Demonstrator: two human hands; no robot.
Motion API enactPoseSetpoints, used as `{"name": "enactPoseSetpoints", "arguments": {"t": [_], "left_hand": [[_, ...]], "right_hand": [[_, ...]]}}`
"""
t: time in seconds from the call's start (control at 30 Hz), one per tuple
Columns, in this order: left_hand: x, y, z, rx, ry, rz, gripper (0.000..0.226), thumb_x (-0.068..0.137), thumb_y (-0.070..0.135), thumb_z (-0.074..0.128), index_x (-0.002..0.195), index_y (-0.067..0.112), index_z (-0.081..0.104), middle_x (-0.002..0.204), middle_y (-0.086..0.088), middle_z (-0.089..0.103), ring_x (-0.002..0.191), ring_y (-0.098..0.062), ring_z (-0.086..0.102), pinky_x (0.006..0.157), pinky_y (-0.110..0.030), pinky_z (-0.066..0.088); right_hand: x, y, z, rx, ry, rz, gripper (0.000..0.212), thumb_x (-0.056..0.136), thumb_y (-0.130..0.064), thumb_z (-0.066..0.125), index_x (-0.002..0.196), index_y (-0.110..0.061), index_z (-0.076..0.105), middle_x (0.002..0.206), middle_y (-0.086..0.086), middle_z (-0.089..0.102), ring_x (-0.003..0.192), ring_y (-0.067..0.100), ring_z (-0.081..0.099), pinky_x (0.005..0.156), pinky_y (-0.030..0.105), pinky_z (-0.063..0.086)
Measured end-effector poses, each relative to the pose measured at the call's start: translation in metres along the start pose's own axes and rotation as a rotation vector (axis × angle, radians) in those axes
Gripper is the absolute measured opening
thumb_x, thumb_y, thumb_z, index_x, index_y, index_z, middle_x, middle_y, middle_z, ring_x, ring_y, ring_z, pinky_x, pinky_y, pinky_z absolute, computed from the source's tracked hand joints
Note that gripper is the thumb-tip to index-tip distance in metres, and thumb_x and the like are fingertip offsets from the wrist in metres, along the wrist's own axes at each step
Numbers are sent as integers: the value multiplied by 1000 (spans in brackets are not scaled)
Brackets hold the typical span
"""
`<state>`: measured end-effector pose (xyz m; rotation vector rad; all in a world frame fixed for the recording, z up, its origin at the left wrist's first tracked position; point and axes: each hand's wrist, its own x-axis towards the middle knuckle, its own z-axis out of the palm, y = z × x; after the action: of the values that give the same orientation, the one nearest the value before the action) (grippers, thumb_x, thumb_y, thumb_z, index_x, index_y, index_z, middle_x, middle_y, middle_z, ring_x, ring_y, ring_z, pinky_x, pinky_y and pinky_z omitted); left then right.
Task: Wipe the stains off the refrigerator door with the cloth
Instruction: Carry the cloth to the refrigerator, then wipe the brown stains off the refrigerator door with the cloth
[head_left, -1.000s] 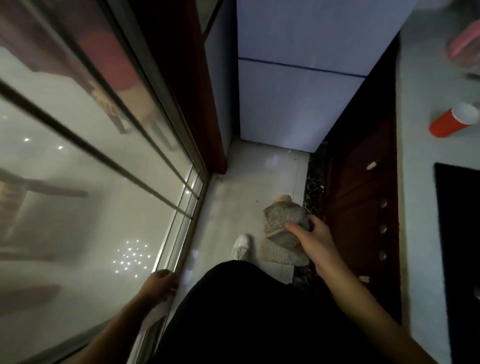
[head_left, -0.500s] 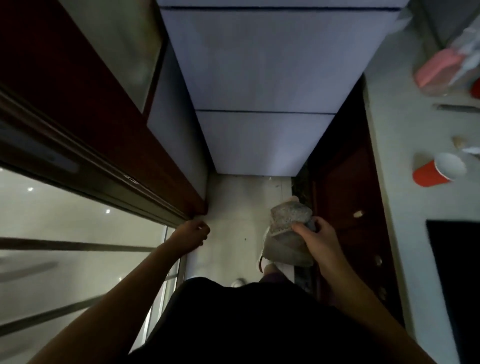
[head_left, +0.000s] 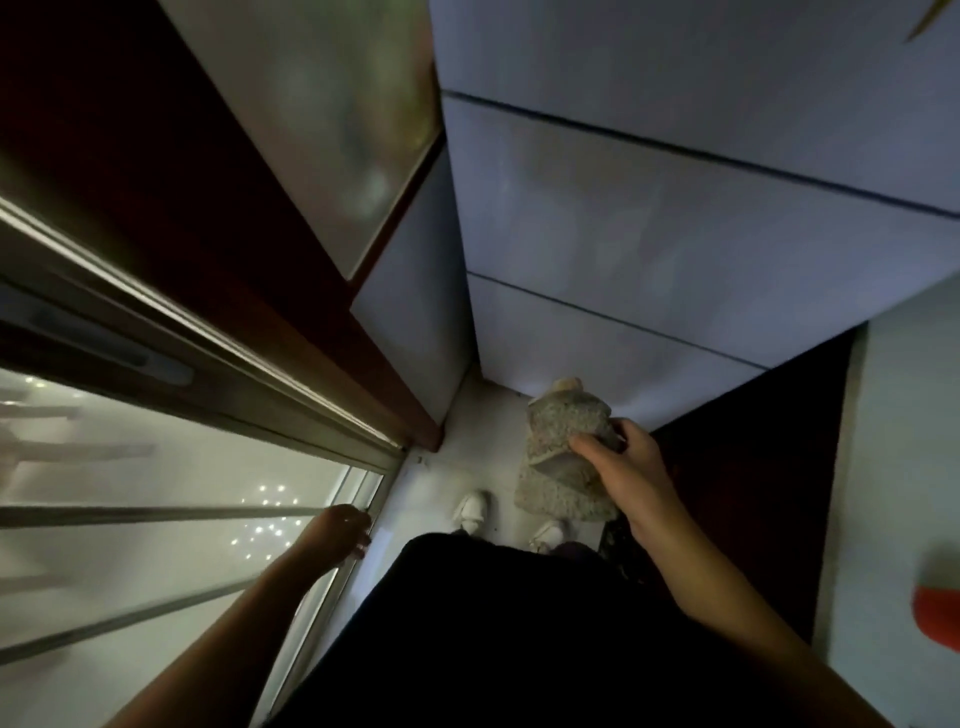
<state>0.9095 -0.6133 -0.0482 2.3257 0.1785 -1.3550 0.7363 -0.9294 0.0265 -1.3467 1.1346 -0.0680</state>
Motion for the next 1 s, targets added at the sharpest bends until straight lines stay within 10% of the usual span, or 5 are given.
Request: {"name": "enactPoseSetpoints", "arguments": {"t": [0.13, 0.27, 0.47, 1.0], "left_hand": [[6, 69, -15, 76, 10, 214, 16, 99, 6, 49, 92, -1, 63, 79, -19, 64, 56, -22, 60, 41, -17, 48], [-12, 176, -44, 145, -34, 594, 38, 76, 46, 56, 89, 12, 68, 89, -16, 70, 75, -29, 67, 79, -50, 57], [-135, 344, -96, 311, 159, 1132, 38, 80, 63, 44, 94, 33, 64, 91, 7, 69, 85, -12, 67, 82, -35, 54], [-431, 560, -270, 99, 1287, 2064, 32, 98, 40, 44, 118, 23, 62, 115, 4, 64, 102, -16, 60, 81, -36, 52]], "right_hand": [[11, -32, -4, -25, 32, -45, 25, 86, -28, 80, 105, -19, 67, 109, 6, 71, 99, 22, 69, 88, 44, 60], [3, -100, -19, 24, 63, -195, 17, 89, -23, 78, 102, -22, 67, 106, 2, 73, 90, 8, 70, 76, 27, 58], [-42, -240, -54, 28, 139, -598, 19, 87, -14, 78, 100, -19, 66, 94, 0, 74, 78, 3, 71, 62, 18, 55], [-200, -604, -135, -574, 675, -1573, 27, 84, -26, 79, 103, -26, 60, 98, -7, 68, 91, 10, 65, 76, 32, 55]]}}
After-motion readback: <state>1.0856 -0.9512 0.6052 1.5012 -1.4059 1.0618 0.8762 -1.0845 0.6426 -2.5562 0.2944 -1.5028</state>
